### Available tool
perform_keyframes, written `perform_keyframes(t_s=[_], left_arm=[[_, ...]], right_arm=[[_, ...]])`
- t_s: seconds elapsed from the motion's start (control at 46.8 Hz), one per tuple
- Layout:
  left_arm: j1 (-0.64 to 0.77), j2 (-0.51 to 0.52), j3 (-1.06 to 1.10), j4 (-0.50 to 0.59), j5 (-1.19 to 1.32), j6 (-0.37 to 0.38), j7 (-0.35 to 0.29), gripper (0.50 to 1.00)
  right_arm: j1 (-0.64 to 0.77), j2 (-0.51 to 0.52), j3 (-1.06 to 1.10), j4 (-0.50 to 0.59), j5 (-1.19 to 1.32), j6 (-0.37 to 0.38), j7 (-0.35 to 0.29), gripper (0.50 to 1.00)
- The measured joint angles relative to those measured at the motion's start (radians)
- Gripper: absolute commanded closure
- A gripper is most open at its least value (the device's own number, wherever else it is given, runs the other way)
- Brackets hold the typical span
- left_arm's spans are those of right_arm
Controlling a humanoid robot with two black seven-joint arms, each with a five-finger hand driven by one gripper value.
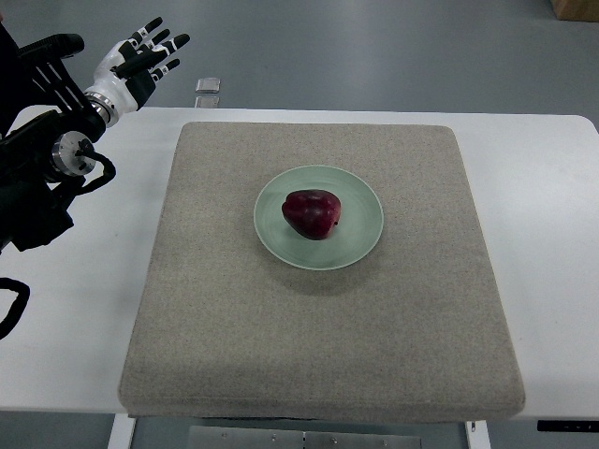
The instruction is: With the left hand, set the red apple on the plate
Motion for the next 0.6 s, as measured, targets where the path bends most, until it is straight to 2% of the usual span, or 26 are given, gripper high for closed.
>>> perform_keyframes(t_s=[0.598], left_arm=[[0.002,-0.008,-0.007,0.002,-0.007,0.005,0.000,0.508]], right_arm=[[0.000,0.000,0.001,0.018,-0.003,0.012,0.000,0.536]])
